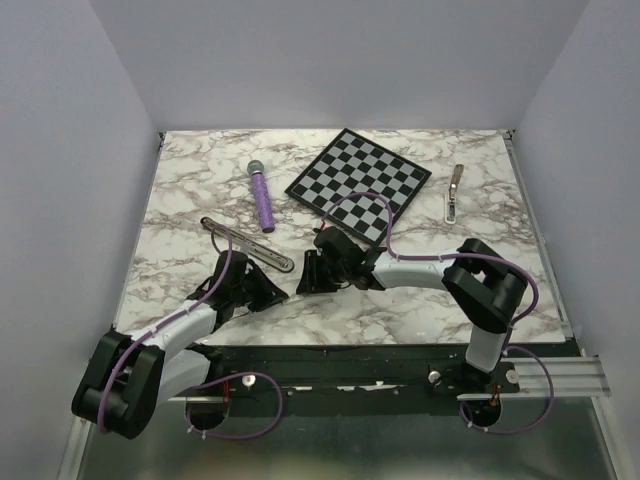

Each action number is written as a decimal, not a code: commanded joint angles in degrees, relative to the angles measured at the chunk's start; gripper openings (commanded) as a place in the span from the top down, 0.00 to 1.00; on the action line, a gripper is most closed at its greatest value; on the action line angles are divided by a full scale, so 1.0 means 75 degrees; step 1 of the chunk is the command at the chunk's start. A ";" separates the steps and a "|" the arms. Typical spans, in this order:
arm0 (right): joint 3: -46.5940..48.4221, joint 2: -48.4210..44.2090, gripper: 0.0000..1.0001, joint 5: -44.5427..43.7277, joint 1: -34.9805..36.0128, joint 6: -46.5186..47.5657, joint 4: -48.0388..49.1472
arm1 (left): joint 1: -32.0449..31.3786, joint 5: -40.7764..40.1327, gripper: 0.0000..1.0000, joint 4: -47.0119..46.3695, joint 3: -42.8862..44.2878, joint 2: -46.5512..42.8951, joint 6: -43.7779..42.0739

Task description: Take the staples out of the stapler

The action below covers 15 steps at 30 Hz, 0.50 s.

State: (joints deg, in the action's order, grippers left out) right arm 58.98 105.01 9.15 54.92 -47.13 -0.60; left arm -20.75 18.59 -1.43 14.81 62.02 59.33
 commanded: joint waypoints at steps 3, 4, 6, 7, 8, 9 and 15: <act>0.0057 -0.0244 0.53 -0.0375 0.0248 -0.0173 0.0199 | -0.0209 -0.0040 0.68 0.0166 0.0076 -0.0183 0.0023; 0.0058 -0.0279 0.53 -0.0480 0.0237 -0.0056 0.0105 | -0.0209 -0.0087 0.65 0.0492 0.0192 -0.0218 -0.0140; 0.0023 -0.0384 0.53 -0.0680 0.0225 0.0038 -0.0224 | -0.0209 -0.0263 0.63 0.0776 0.0310 -0.0253 -0.0270; 0.0057 -0.0396 0.53 -0.0739 0.0225 0.0155 -0.0306 | -0.0209 -0.0299 0.61 0.0962 0.0380 -0.0265 -0.0340; 0.0081 -0.0419 0.52 -0.0844 0.0236 0.0190 -0.0492 | -0.0209 -0.0345 0.60 0.1022 0.0404 -0.0277 -0.0410; 0.0081 -0.0431 0.53 -0.0891 0.0237 0.0237 -0.0564 | -0.0209 -0.0369 0.60 0.1069 0.0416 -0.0277 -0.0434; 0.0163 -0.0315 0.52 -0.0915 0.0213 0.0425 -0.0752 | -0.0209 -0.0393 0.56 0.1210 0.0498 -0.0254 -0.0504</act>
State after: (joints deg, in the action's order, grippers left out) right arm 58.76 103.02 4.54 56.29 -45.39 -3.66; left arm -21.89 17.15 5.06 17.17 60.62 57.04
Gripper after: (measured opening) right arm 0.478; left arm 0.415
